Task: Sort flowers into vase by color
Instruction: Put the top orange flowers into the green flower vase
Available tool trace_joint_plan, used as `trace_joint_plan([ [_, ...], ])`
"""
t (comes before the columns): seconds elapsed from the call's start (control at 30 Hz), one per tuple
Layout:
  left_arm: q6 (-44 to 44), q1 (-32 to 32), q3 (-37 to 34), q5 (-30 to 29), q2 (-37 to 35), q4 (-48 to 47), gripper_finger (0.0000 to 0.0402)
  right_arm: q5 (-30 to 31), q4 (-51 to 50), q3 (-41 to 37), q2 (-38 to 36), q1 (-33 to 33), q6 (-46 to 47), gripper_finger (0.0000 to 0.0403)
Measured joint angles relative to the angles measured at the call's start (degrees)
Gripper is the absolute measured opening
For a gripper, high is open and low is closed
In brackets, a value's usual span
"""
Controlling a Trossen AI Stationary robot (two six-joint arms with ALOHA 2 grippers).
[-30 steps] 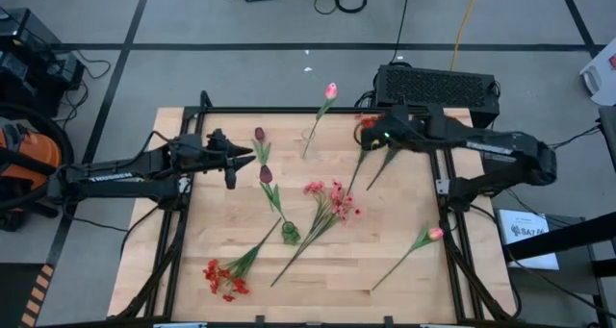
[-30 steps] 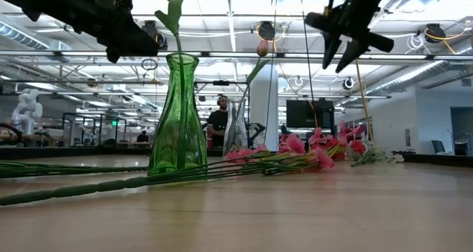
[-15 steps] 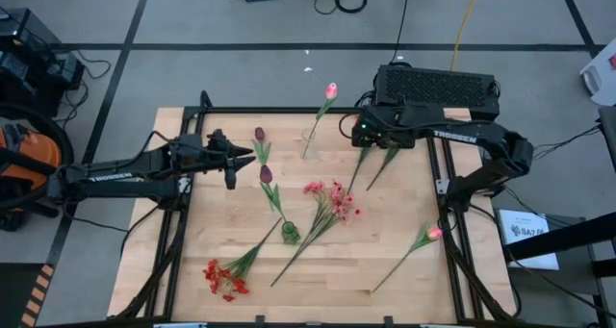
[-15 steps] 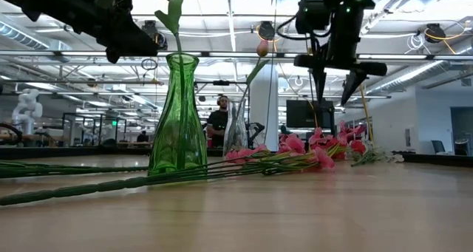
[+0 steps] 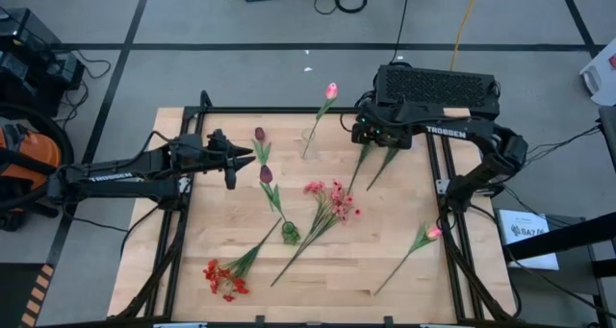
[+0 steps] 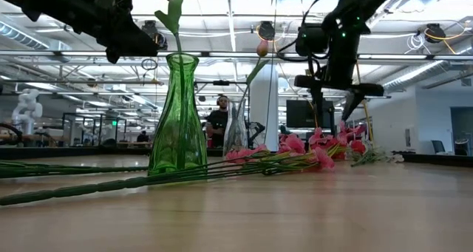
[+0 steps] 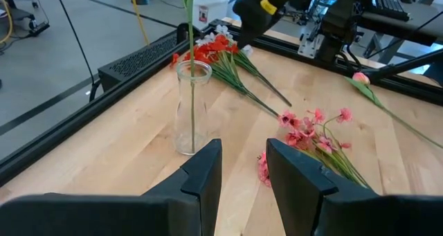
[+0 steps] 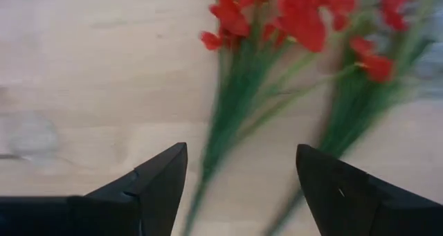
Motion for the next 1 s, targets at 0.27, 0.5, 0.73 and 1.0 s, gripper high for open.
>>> trace_joint_plan([
  [0.27, -0.02, 0.00, 0.00, 0.00, 0.00, 0.00, 0.0122, -3.40, 4.72, -2.00, 6.90, -1.66, 1.28, 0.0263],
  [0.5, -0.02, 0.00, 0.00, 0.00, 0.00, -0.02, 0.0122, -3.25, 10.35, -1.98, 14.19, -2.03, 2.83, 0.0263],
  [0.73, -0.04, 0.01, 0.00, 0.00, 0.00, 0.06, 0.0122, -2.14, 11.76, -1.81, 16.79, -2.21, 2.38, 0.0199],
  [1.0, 0.00, 0.01, 0.04, 0.00, 0.00, 0.21, 0.0122, 1.11, 12.77, -2.00, 13.56, -1.45, -2.74, 0.0014],
])
